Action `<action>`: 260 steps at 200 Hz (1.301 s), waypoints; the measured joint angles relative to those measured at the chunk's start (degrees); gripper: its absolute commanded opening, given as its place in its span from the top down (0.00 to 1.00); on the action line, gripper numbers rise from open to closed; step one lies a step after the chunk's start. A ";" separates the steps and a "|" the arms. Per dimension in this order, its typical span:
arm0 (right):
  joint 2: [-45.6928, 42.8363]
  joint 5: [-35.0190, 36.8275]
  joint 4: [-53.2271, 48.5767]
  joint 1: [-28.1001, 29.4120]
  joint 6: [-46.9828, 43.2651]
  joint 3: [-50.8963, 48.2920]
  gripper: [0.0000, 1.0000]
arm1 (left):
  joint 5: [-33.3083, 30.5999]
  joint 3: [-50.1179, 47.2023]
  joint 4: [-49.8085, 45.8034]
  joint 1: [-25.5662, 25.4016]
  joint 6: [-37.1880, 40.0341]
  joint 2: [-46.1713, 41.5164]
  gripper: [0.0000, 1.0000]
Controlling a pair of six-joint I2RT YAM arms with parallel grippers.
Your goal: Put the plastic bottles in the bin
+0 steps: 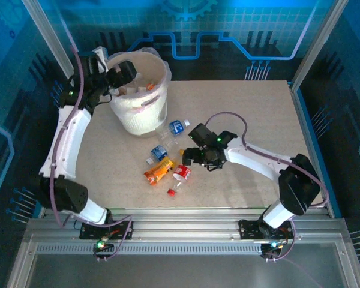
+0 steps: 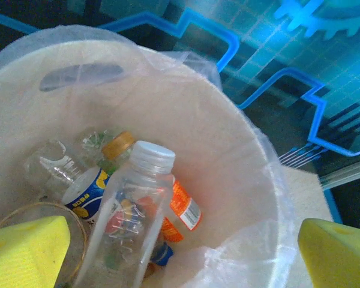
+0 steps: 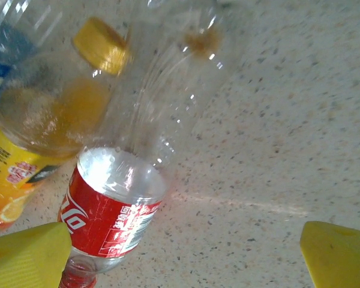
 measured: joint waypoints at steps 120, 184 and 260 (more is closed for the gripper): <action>6.93 -5.20 3.32 2.10 -0.04 2.21 0.01 | 2.73 -26.91 12.63 -0.07 -7.91 -23.54 0.01; 10.29 -5.95 3.69 2.23 -0.04 2.54 0.04 | 2.71 -30.49 14.27 -0.72 -9.68 -27.15 0.01; 10.40 -3.93 2.08 0.98 -0.35 1.09 0.11 | 2.34 -31.10 15.17 -3.34 -10.45 -27.17 0.01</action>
